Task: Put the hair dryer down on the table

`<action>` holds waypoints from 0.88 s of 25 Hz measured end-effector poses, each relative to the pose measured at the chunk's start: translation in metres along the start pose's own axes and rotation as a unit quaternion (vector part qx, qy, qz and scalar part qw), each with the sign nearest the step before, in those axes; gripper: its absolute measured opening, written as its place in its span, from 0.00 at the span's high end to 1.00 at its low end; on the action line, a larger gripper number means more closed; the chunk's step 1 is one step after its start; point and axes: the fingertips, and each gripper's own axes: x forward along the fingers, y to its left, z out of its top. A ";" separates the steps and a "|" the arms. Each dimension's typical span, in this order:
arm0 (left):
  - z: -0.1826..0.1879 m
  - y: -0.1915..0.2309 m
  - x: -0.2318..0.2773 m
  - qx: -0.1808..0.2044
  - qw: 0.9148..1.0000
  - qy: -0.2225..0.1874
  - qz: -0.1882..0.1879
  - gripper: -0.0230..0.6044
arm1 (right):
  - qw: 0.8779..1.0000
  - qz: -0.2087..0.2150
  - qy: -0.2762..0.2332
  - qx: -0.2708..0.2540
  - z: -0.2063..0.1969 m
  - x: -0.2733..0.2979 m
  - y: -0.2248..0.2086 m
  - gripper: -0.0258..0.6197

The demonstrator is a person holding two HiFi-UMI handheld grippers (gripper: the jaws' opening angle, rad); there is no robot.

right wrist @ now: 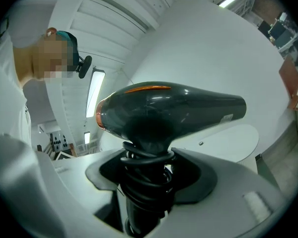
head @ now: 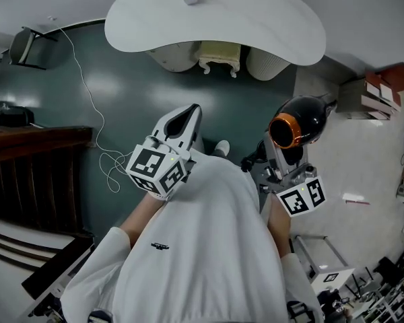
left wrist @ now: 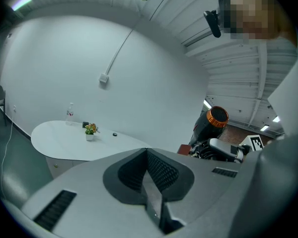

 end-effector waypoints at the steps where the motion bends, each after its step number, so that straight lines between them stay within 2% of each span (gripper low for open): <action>1: -0.001 0.000 0.001 -0.003 1.000 0.001 0.002 0.95 | 1.000 -0.001 -0.002 0.006 0.002 -0.001 -0.003 0.52; 9: 0.000 0.011 0.026 -0.019 1.000 0.012 -0.005 0.95 | 1.000 -0.013 0.002 0.016 0.006 0.016 -0.017 0.52; 22: 0.043 0.041 0.115 -0.019 0.999 0.019 -0.043 0.95 | 0.999 -0.045 -0.003 0.018 0.029 0.073 -0.056 0.52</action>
